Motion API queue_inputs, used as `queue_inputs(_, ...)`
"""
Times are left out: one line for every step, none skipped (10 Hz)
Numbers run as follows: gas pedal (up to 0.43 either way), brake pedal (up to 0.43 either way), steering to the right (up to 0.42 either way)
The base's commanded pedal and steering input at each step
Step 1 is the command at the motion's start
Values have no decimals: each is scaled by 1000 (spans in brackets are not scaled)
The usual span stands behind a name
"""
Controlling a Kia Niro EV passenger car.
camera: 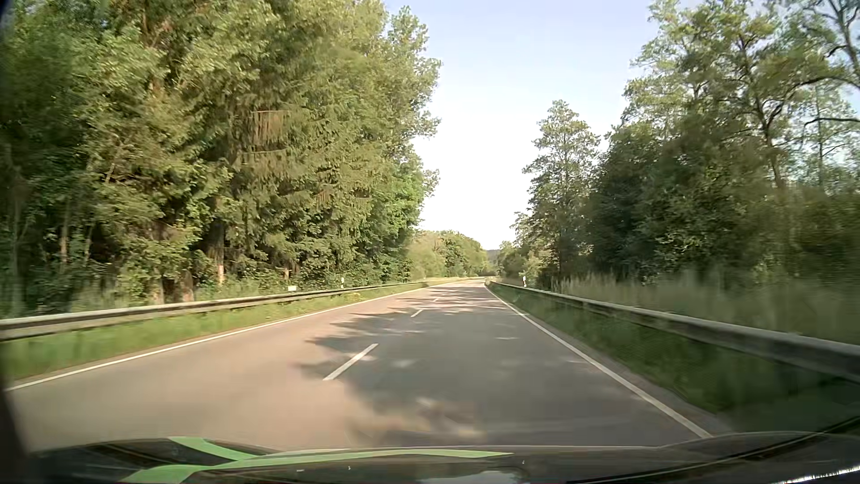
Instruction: Follow the waypoints while adhering to traffic rules and regulations
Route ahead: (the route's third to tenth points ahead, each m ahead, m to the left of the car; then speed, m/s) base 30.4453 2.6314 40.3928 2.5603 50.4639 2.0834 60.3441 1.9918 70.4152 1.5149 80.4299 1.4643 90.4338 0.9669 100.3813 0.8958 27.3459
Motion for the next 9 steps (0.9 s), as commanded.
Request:
queue_inputs(177,0,-1)
queue_inputs(169,0,-1)
queue_inputs(169,0,-2)
queue_inputs(177,0,-2)
queue_inputs(209,0,-1)
queue_inputs(240,0,0)
queue_inputs(260,0,1)
queue_inputs(268,0,1)
queue_inputs(268,0,1)
